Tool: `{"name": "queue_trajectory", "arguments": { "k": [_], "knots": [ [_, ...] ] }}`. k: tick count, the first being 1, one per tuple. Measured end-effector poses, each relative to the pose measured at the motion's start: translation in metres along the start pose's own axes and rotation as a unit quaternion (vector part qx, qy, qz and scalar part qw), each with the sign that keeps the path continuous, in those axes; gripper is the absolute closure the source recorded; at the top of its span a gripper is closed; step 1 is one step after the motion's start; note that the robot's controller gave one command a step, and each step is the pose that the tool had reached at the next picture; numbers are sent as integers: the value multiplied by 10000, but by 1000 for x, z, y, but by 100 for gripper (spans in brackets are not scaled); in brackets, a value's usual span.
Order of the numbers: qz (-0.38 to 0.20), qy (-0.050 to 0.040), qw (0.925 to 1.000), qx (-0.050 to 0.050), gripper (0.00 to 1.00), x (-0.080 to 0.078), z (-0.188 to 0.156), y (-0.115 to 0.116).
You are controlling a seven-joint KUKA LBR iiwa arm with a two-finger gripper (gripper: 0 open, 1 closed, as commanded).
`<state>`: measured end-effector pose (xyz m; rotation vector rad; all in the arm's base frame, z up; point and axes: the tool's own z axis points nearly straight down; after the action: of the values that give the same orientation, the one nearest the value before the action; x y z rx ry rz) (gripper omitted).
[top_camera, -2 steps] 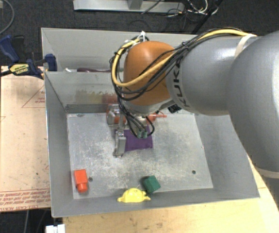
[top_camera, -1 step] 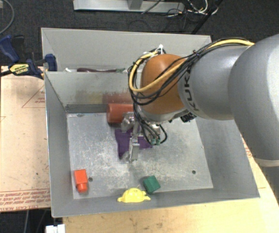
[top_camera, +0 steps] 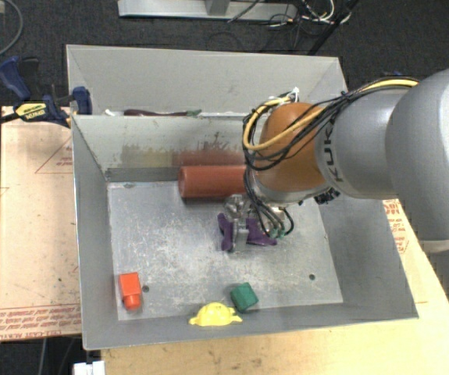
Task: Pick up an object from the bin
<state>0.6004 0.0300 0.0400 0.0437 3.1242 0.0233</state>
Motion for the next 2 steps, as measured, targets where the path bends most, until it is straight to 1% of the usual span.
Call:
{"name": "queue_trajectory", "arguments": {
  "k": [1,2],
  "knots": [
    [-73,16,9999,70,100,1,-10,6],
    [-154,10,9999,54,100,2,-18,24]
  ]
}}
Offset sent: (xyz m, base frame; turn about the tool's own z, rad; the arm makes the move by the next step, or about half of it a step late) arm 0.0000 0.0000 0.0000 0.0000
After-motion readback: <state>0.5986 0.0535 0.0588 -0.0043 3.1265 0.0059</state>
